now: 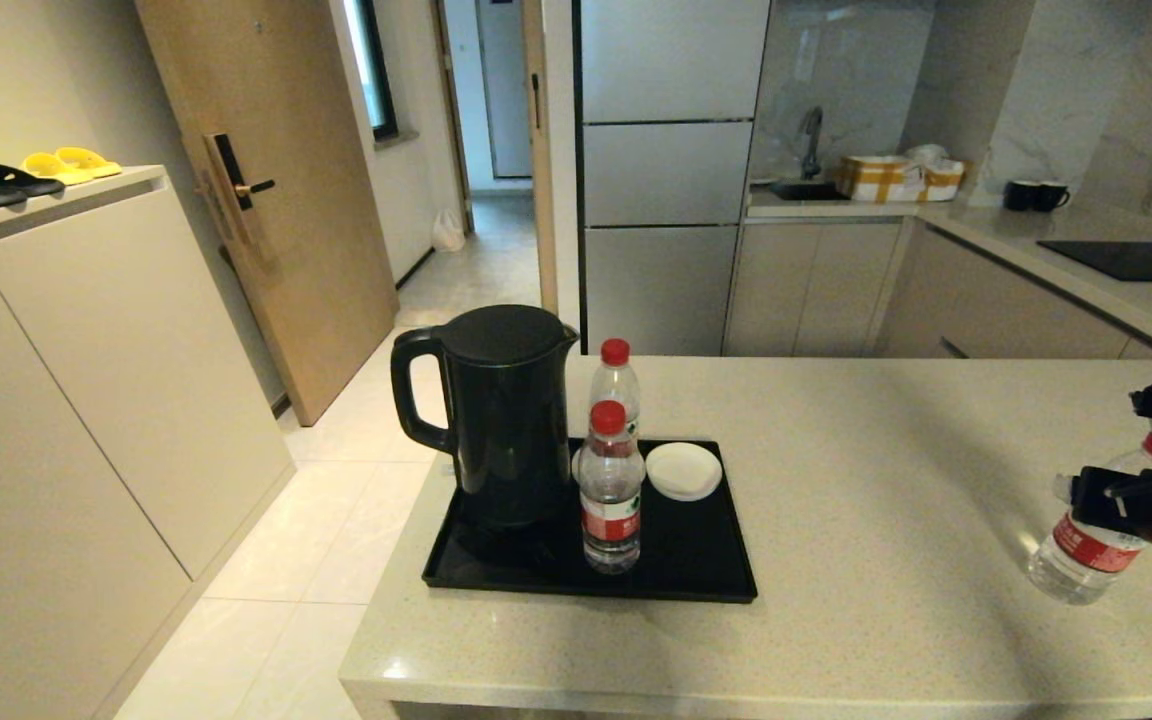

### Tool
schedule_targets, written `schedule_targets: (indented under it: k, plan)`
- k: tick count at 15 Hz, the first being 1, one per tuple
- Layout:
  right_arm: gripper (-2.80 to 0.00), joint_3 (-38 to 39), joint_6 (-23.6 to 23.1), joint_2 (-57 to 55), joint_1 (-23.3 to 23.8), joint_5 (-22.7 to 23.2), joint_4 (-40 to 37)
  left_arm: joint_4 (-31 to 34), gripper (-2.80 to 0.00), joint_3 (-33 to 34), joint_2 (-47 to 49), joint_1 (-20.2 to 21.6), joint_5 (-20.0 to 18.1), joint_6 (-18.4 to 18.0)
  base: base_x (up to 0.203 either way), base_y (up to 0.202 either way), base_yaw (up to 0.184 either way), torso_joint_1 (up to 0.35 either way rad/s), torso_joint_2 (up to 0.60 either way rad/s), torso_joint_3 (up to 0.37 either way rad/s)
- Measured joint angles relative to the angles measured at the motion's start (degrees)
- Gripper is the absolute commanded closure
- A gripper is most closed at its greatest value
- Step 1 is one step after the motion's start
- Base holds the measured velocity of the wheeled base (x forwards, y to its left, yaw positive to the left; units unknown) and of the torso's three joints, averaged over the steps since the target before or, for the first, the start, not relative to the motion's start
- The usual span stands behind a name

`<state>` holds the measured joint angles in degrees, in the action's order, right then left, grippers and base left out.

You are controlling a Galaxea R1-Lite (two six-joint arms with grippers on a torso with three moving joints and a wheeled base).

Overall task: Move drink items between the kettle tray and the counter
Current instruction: Return the bottled water to its original position

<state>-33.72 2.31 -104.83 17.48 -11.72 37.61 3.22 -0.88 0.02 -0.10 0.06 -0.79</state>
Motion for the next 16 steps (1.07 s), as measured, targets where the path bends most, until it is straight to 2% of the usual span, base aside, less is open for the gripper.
schedule_targets:
  k: [5,8,10,12,14,16]
  plan:
    - [0.0,2.95,0.0,-1.13,0.27,0.65,4.64,0.02,0.0,0.0,0.0,0.0,0.01,0.02,0.0,0.0,0.0,0.0,0.0,0.0]
    - [0.0,4.61,1.06,2.4,-3.1,0.74,1.69,0.0,0.0,0.0,0.0,0.0,0.01,0.02,0.0,0.0,0.0,0.0,0.0,0.0]
    - [0.0,4.61,3.03,8.61,-11.12,0.5,-4.22,0.0,0.0,0.0,0.0,-0.01,-0.01,0.0,0.0,0.0,0.0,0.0,0.0,0.0]
    - [0.0,0.74,7.1,15.09,-24.08,-0.9,-13.93,0.0,0.0,0.0,0.0,-0.01,0.01,0.0,0.0,0.0,0.0,0.0,0.0,0.0]
    - [0.0,-8.77,12.81,18.67,-36.71,-4.4,-24.82,0.0,0.0,0.0,0.0,0.0,0.01,0.02,0.0,0.0,0.0,0.0,0.0,0.0]
    - [0.0,-17.28,16.92,17.44,-44.98,-9.13,-32.69,0.0,0.0,0.0,0.0,0.0,0.01,0.02,0.0,0.0,0.0,0.0,0.0,0.0]
